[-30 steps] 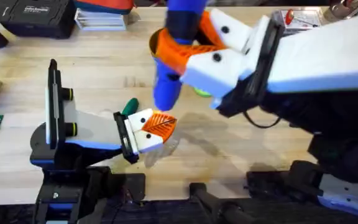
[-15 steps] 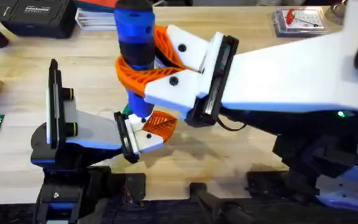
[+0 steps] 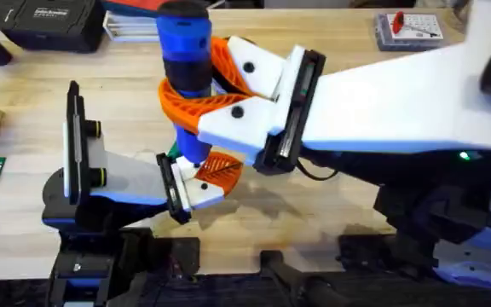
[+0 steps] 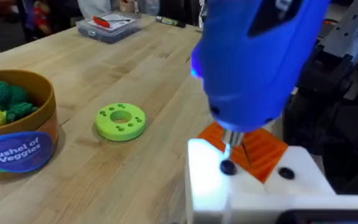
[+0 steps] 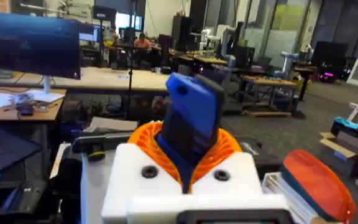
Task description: Pick up the gripper from the table and insert it into the empty holder that is missing its gripper. Then pick up a screw, insert it into the mounting hole, and use the screwdriver to tighten it. Finally, clean up the table by picking up the vegetable and placing it into the bucket.
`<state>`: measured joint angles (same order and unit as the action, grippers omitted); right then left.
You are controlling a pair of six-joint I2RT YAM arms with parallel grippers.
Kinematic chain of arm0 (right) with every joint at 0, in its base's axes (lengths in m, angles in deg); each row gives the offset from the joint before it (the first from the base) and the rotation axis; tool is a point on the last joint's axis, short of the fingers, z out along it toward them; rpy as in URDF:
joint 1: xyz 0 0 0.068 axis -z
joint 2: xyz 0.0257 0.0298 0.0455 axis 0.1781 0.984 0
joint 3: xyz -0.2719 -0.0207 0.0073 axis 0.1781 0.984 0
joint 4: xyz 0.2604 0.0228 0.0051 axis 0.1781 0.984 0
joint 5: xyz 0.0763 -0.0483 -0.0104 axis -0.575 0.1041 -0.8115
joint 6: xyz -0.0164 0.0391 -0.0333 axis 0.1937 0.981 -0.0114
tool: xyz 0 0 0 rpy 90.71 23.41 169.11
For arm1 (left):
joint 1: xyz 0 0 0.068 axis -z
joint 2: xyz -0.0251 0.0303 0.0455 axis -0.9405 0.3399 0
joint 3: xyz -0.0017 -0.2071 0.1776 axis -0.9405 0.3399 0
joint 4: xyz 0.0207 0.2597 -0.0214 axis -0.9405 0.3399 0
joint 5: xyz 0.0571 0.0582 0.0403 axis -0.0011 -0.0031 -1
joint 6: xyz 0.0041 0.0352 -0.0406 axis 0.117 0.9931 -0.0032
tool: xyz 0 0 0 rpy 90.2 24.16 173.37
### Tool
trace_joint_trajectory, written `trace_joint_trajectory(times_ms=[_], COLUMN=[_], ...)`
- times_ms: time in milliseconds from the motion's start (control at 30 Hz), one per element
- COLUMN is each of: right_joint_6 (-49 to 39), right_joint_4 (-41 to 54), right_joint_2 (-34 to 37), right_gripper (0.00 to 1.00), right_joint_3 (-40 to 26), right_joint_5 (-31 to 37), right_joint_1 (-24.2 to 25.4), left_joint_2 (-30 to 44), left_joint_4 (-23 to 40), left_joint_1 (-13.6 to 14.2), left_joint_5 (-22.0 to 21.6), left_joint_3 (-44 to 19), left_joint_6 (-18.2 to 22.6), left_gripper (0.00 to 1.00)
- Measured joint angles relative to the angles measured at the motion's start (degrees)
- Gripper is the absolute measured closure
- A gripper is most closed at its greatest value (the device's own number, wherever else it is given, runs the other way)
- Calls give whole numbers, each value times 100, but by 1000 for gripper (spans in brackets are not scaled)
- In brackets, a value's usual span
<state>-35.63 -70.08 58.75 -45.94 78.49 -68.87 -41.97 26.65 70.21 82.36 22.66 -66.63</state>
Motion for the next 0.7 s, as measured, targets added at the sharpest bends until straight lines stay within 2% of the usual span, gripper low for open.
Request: trace_joint_trajectory(times_ms=[700], right_joint_6=[51], right_joint_4=[-67], right_joint_2=[90], right_gripper=[975], right_joint_3=[0], right_joint_5=[0], right_joint_1=[-7], left_joint_2=[0], left_joint_4=[0], left_joint_1=[0], left_joint_5=[-2], left_joint_3=[0], left_joint_6=[0], left_gripper=[986])
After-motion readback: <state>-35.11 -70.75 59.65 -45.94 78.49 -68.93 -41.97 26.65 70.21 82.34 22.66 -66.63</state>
